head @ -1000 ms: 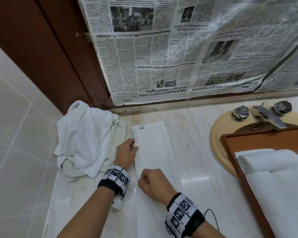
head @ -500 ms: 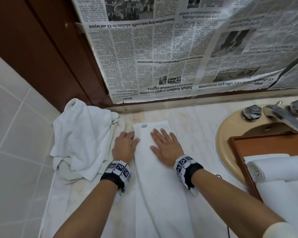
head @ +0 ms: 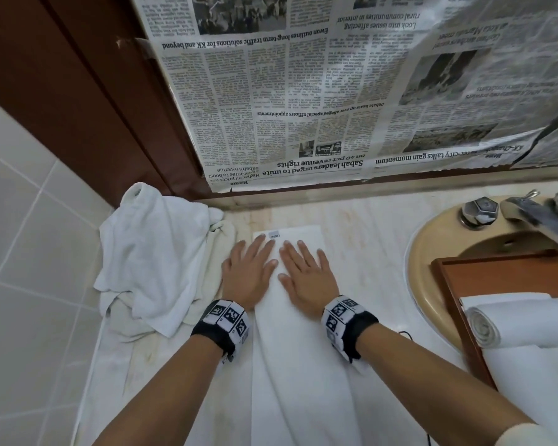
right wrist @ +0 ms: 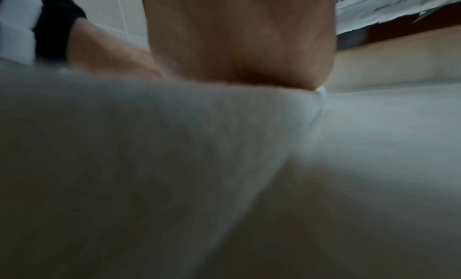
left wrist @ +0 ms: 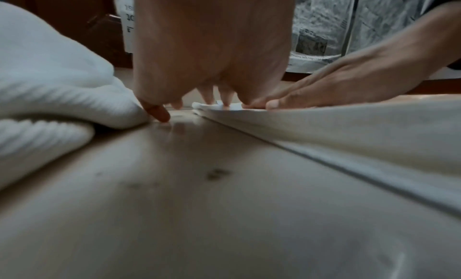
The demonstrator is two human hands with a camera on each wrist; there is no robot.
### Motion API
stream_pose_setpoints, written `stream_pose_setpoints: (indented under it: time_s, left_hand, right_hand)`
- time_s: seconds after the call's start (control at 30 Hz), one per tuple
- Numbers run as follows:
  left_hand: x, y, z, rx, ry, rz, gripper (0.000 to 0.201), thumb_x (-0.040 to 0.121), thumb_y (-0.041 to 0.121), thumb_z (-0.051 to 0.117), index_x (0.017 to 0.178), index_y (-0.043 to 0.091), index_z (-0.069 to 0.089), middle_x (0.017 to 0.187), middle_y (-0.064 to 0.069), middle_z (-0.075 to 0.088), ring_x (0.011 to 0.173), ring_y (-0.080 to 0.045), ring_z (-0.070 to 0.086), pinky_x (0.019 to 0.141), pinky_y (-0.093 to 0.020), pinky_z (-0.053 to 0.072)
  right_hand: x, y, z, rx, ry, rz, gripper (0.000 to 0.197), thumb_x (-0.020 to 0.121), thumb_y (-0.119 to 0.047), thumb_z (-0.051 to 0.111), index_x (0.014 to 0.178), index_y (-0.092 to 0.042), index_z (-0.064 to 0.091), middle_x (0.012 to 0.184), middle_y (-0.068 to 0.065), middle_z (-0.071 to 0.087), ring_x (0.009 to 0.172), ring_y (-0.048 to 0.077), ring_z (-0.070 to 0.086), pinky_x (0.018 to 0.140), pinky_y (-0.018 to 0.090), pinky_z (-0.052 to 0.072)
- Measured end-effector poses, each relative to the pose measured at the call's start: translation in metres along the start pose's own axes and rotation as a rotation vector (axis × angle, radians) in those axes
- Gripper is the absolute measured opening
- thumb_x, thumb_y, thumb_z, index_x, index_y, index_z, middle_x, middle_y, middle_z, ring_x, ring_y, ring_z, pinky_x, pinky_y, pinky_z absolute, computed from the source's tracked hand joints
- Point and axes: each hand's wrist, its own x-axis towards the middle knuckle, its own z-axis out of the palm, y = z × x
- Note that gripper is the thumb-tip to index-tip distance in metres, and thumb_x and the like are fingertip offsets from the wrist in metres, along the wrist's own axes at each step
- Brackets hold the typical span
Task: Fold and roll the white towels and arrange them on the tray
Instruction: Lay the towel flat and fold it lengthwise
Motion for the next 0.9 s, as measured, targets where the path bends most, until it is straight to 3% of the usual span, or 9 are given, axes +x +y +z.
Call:
stream_pose_setpoints:
  time_s: [0.13,0.3,0.43,0.5,0.6,0.73,0.8,0.9]
  left_hand:
    - [-0.005,-0.007,0.009,0.156,-0.053,-0.087,0.057,0.102,0.058,0.014,0.156,0.046,0.000,0.162,0.029,-0.004,0.153,-0.025,0.001,0.116,-0.050,0.011]
    - [-0.009,-0.003,0.006,0.028,-0.060,-0.138,0.059,0.101,0.058,0.006,0.156,0.044,-0.006,0.162,0.026,-0.010,0.153,-0.027,-0.001,0.121,-0.053,0.001]
    - [-0.045,0.019,0.012,-0.052,-0.099,-0.065,0.056,0.102,0.057,0.007,0.155,0.047,-0.003,0.163,0.025,-0.012,0.153,-0.021,-0.010,0.119,-0.057,-0.002]
    - [-0.063,0.025,0.020,0.007,-0.153,-0.028,0.055,0.102,0.056,0.004,0.155,0.047,-0.004,0.162,0.025,-0.015,0.152,-0.020,-0.014,0.120,-0.058,-0.004]
    - [-0.072,0.018,0.024,0.072,-0.137,-0.032,0.064,0.091,0.062,-0.009,0.154,0.049,-0.008,0.158,0.028,-0.020,0.153,-0.021,-0.014,0.120,-0.054,-0.004]
    - [-0.080,0.002,0.022,0.054,-0.109,-0.142,0.065,0.094,0.066,-0.003,0.156,0.045,-0.007,0.159,0.024,-0.020,0.153,-0.026,-0.013,0.122,-0.053,-0.002]
    - [-0.093,0.005,0.022,0.042,-0.107,-0.146,0.071,0.089,0.066,-0.008,0.156,0.044,-0.007,0.159,0.021,-0.021,0.153,-0.028,-0.012,0.122,-0.053,-0.003]
    - [-0.120,0.022,0.027,0.010,-0.112,-0.097,0.067,0.090,0.064,-0.006,0.155,0.046,-0.008,0.163,0.020,-0.019,0.152,-0.026,-0.014,0.119,-0.056,-0.004]
  right_hand:
    - [0.000,0.025,-0.002,-0.014,-0.013,0.125,0.060,0.102,-0.054,0.002,0.154,-0.032,-0.016,0.158,-0.018,-0.023,0.149,0.014,-0.020,0.120,0.051,-0.009]
    - [-0.030,0.058,-0.013,0.056,0.018,0.339,0.057,0.103,-0.047,0.003,0.155,-0.030,-0.015,0.160,-0.016,-0.022,0.150,0.018,-0.018,0.121,0.051,-0.005]
    - [-0.061,0.017,-0.003,0.062,0.127,0.144,0.058,0.105,-0.045,0.012,0.157,-0.026,-0.004,0.161,-0.014,-0.013,0.151,0.017,-0.012,0.120,0.047,-0.005]
    - [-0.072,-0.007,0.012,0.036,0.064,0.044,0.061,0.101,-0.052,0.001,0.157,-0.027,-0.004,0.160,-0.015,-0.013,0.150,0.017,-0.013,0.120,0.047,-0.007]
    - [-0.080,-0.012,0.024,-0.016,-0.013,0.065,0.069,0.092,-0.058,-0.015,0.156,-0.031,-0.011,0.158,-0.019,-0.021,0.149,0.014,-0.019,0.119,0.048,-0.011]
    - [-0.089,0.013,0.016,-0.006,-0.026,0.211,0.058,0.102,-0.051,0.000,0.154,-0.032,-0.018,0.156,-0.019,-0.028,0.148,0.015,-0.023,0.120,0.048,-0.010]
    - [-0.096,0.019,0.018,-0.005,0.003,0.279,0.058,0.103,-0.045,-0.001,0.156,-0.026,-0.013,0.157,-0.014,-0.025,0.150,0.018,-0.016,0.120,0.049,-0.008]
    - [-0.115,-0.007,0.029,-0.027,0.048,0.189,0.060,0.103,-0.043,0.014,0.157,-0.016,0.019,0.162,-0.004,0.007,0.151,0.023,0.016,0.120,0.049,0.006]
